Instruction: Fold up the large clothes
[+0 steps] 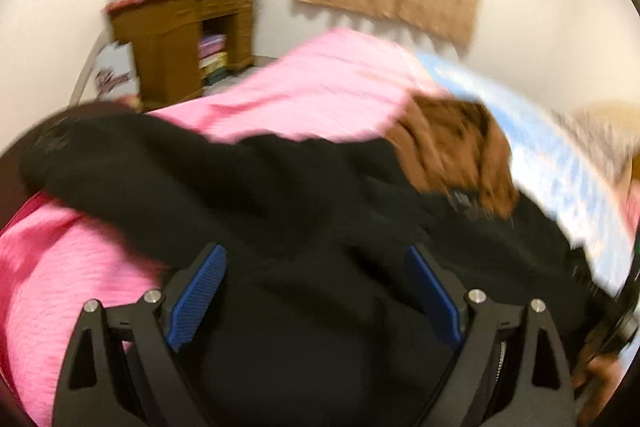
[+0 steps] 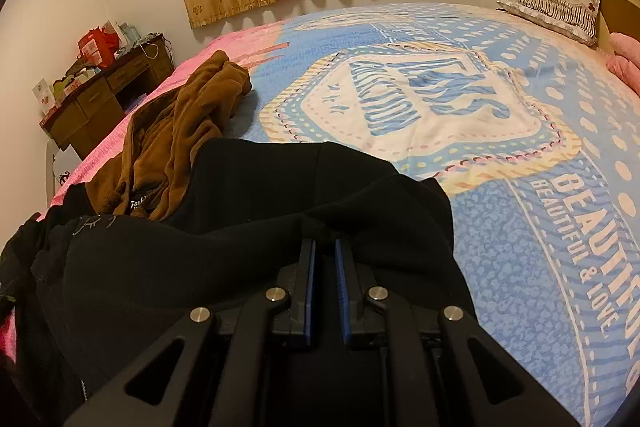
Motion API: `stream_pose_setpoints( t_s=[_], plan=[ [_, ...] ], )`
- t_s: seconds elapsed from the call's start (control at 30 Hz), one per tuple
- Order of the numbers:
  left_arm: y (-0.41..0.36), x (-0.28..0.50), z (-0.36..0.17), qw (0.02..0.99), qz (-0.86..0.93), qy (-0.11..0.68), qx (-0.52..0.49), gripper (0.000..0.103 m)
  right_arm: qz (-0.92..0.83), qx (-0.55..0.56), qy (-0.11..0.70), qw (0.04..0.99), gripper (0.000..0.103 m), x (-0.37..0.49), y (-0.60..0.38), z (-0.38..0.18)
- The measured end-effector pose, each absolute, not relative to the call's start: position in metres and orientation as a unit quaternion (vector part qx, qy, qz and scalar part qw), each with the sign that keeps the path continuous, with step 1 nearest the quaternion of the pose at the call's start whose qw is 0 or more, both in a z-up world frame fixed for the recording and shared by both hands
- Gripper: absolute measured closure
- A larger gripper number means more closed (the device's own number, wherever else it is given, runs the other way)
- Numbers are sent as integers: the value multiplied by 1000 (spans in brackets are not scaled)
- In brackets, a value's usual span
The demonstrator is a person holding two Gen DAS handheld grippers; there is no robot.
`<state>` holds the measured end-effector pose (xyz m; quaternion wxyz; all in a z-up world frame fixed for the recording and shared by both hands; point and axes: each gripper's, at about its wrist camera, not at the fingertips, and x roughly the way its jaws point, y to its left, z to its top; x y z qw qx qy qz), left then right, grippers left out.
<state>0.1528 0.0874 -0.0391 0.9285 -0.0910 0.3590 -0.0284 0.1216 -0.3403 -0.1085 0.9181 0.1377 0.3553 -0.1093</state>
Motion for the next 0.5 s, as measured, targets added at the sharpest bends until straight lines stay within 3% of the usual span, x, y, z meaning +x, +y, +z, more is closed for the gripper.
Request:
stream_pose_setpoints(
  t_s=[0.1, 0.2, 0.27, 0.5],
  plan=[
    [147, 150, -22, 936, 13, 325, -133, 10, -108, 141, 354, 918, 93, 121, -342, -108],
    [210, 151, -8, 942, 72, 288, -157, 0, -107, 142, 354, 918, 93, 121, -342, -108],
    [251, 156, -7, 939, 116, 273, -176, 0, -107, 141, 354, 918, 93, 121, -341, -108],
    [347, 184, -31, 900, 215, 285, -250, 0, -107, 142, 354, 918, 93, 121, -342, -108]
  ],
)
